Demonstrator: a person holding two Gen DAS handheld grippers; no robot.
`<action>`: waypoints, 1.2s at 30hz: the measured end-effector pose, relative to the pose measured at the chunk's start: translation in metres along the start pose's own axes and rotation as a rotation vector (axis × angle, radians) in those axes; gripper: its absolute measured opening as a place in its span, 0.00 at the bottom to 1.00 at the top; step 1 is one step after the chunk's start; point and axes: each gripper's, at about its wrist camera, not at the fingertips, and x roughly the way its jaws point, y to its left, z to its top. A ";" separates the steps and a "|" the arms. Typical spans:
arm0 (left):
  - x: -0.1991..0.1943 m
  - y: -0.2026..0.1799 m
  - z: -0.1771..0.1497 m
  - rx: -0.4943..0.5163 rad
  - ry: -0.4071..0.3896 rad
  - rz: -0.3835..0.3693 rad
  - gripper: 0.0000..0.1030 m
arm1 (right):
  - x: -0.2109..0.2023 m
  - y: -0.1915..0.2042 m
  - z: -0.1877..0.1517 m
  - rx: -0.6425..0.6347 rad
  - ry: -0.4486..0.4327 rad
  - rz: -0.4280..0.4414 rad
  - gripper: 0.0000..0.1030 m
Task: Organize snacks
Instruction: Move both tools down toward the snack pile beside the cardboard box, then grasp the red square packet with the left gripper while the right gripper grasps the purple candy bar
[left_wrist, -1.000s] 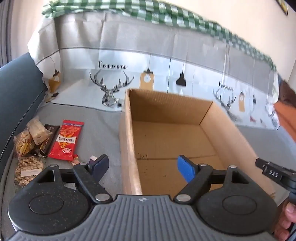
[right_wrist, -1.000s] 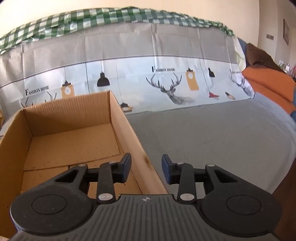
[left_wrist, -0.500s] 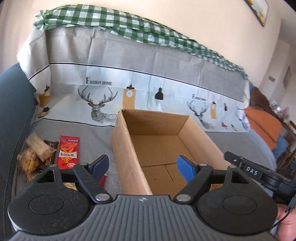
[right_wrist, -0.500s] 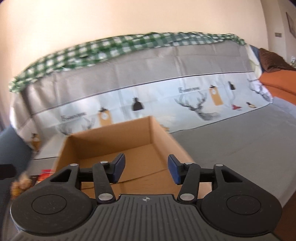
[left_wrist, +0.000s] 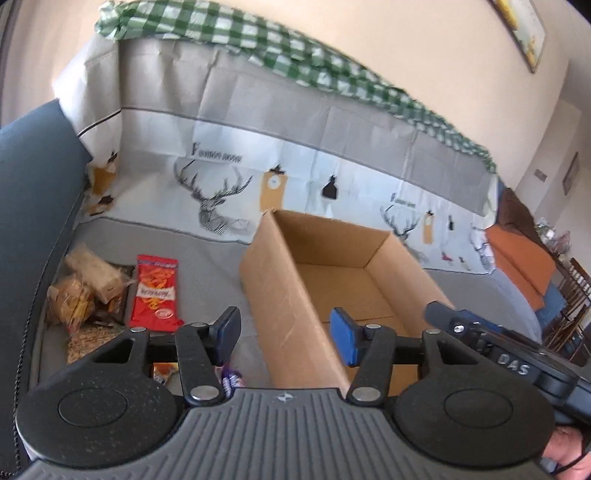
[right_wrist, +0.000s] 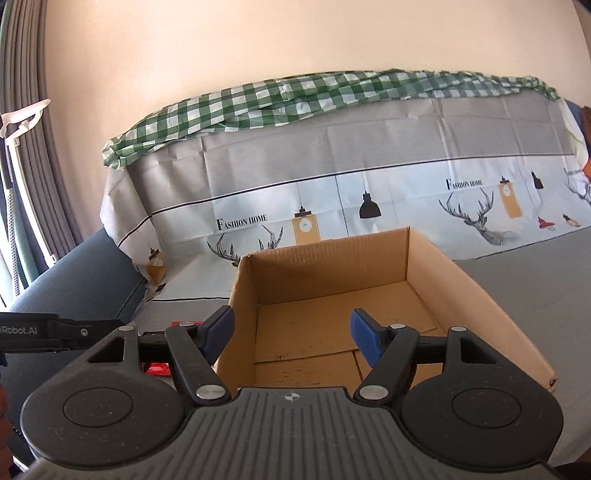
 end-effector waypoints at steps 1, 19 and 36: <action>0.003 0.004 -0.001 -0.019 0.021 0.014 0.57 | 0.002 0.000 0.003 0.001 0.007 -0.004 0.69; 0.084 0.040 -0.088 0.136 0.473 0.298 0.77 | 0.012 0.025 -0.010 -0.036 0.066 0.130 0.39; 0.084 0.054 -0.094 0.202 0.452 0.399 0.47 | 0.022 0.052 -0.021 -0.090 0.055 0.134 0.43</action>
